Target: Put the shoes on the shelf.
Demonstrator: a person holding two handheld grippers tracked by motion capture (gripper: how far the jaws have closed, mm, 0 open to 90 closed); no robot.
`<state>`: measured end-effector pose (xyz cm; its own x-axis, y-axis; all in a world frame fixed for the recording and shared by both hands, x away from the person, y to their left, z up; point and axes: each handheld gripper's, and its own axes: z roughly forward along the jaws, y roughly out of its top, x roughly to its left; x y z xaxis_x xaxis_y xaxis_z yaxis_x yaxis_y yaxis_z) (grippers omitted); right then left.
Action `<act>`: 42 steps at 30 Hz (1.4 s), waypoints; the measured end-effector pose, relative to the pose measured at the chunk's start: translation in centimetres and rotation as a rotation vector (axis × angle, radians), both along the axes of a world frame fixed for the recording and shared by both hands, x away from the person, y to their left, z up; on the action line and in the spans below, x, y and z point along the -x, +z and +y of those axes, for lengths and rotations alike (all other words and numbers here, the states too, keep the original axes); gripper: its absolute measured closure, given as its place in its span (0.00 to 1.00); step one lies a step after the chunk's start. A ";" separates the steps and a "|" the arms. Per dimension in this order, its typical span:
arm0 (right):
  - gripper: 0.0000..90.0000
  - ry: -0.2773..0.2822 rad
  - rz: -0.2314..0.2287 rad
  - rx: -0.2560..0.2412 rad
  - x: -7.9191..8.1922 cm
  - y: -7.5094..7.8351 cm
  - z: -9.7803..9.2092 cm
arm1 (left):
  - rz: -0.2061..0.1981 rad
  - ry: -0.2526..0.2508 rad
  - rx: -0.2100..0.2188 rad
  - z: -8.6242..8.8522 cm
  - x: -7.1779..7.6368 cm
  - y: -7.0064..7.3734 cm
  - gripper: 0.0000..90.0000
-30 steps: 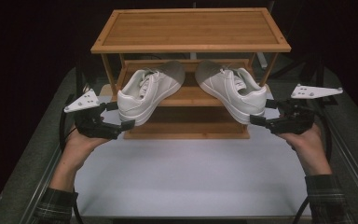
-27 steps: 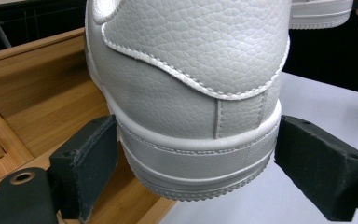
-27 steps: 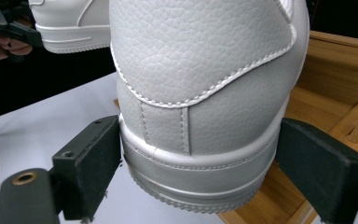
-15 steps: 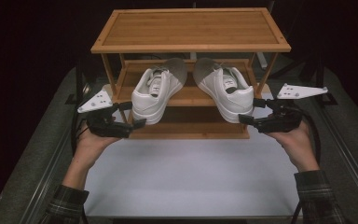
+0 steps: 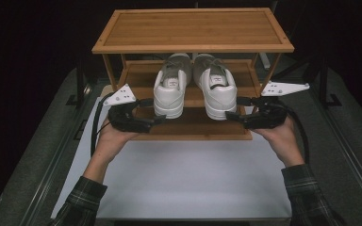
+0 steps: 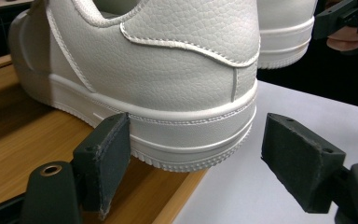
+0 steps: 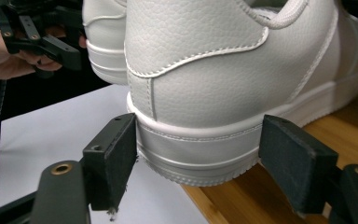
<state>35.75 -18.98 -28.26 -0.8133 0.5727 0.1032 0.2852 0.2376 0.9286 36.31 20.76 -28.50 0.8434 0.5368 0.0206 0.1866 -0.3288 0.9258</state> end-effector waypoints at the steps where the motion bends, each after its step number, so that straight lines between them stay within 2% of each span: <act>1: 0.31 0.005 0.002 -0.001 -0.1 0.0 0.3 | 0.000 0.000 0.000 0.0 0.0 0.0 0.27; 3: 0.31 0.002 -0.009 0.000 -0.3 0.1 0.7 | -0.010 0.012 0.007 -0.5 -0.3 0.1 0.27; 6: 0.31 0.006 -0.010 -0.007 -0.5 0.0 1.3 | -0.002 0.014 0.026 -0.7 -0.8 0.2 0.27; 13: 0.35 0.028 -0.012 -0.005 -0.7 0.1 2.6 | -0.002 0.008 0.013 -1.3 -1.0 0.2 0.27; 14: 0.35 0.043 -0.013 0.000 -0.7 0.1 3.2 | -0.004 0.011 0.005 -1.6 -1.1 0.2 0.27; 16: 0.34 0.032 -0.026 0.017 -0.5 0.2 3.7 | -0.007 0.016 -0.004 -1.7 -1.0 0.3 0.26; 21: 0.33 0.033 -0.012 0.007 -0.4 0.0 3.5 | 0.002 0.007 -0.004 -1.5 -1.0 0.2 0.26; 22: 0.32 0.024 -0.012 0.012 -0.4 0.0 3.5 | 0.004 0.010 -0.016 -1.4 -0.9 0.2 0.26; 26: 0.30 0.004 -0.003 0.000 -0.2 0.0 2.7 | 0.015 0.015 -0.049 -0.8 -0.5 0.0 0.22; 30: 0.25 -0.027 0.027 0.031 0.0 -0.4 1.7 | 0.026 0.022 -0.066 0.3 0.0 0.0 0.20; 35: 0.24 -0.047 0.023 0.051 0.8 -0.6 0.6 | 0.034 0.033 -0.088 1.7 1.1 -0.3 0.19; 37: 0.22 -0.066 0.036 0.066 1.4 -1.2 -0.4 | 0.035 0.041 -0.091 2.4 1.5 -0.5 0.19; 38: 0.22 -0.074 0.039 0.063 1.7 -1.5 -0.8 | 0.038 0.054 -0.096 3.3 2.2 -1.0 0.19; 39: 0.22 -0.074 0.039 0.063 1.7 -1.5 -0.8 | 0.038 0.054 -0.096 3.3 2.2 -1.0 0.19; 40: 0.22 -0.088 0.055 0.066 2.1 -1.9 -1.6 | 0.040 0.064 -0.099 4.1 2.8 -1.5 0.19; 42: 0.22 -0.103 0.052 0.068 2.5 -2.4 -2.2 | 0.045 0.074 -0.098 4.8 3.3 -1.9 0.19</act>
<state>33.26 -21.21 -30.62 -0.7442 0.6601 0.1018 0.3584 0.2661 0.8949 32.99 25.57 -30.44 0.8031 0.5946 0.0385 0.2546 -0.4010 0.8800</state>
